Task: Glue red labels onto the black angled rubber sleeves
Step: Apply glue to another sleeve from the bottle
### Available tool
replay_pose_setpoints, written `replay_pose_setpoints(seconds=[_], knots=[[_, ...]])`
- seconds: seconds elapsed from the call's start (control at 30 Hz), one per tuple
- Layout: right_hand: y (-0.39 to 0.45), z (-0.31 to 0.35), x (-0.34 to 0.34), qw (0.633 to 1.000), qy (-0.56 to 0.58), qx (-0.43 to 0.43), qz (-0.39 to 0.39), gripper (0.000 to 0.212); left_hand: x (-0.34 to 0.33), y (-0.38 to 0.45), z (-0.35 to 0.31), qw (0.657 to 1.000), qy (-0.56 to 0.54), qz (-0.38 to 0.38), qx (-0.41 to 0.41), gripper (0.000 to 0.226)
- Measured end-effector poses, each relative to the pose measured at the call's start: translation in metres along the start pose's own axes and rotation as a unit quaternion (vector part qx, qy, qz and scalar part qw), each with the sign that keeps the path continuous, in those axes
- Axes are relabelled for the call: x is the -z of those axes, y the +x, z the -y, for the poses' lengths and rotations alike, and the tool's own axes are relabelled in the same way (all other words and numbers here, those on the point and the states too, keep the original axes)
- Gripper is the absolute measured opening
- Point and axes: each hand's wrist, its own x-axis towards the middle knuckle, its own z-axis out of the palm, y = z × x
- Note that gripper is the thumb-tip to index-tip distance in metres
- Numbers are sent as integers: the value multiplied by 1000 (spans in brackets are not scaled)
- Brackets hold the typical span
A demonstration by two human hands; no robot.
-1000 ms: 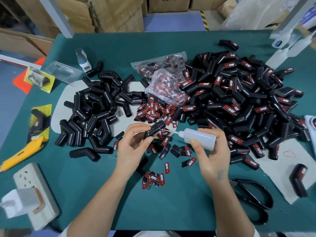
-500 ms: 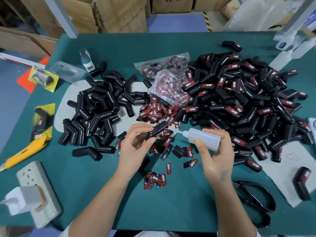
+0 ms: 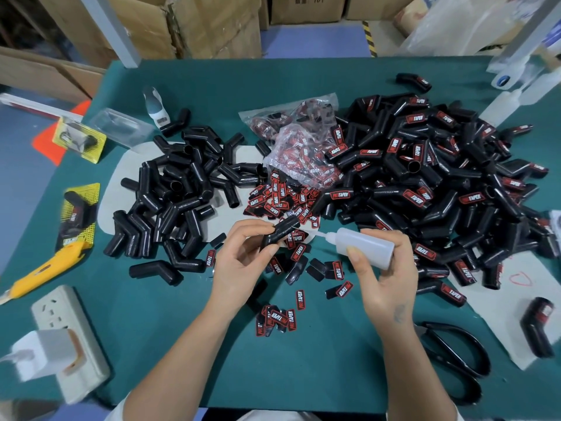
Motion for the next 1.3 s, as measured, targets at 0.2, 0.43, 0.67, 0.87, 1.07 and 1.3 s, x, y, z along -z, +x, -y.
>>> replay_pose_setpoints(seconds=[0.2,0.43,0.67,0.87,1.07,1.3], knots=[[-4,-2,-1,1000,-13,-8,12,29,0,-1,0,1000,11,5,-1,26],[-4,-2,-1,1000,-16,-10,18,29,1,-1,0,1000,10,4,-5,25],[-3,-2,0,1000,-9,-12,10,26,2,0,4,1000,6,0,-9,26],[-1,0,1,1000,-1,-15,2,27,2,1,7,1000,2,1,-7,26],[-2,-2,0,1000,-11,-11,8,28,4,1,10,1000,4,4,-6,24],[-1,-2,1,1000,0,-5,0,28,3,1,8,1000,2,3,-9,25]])
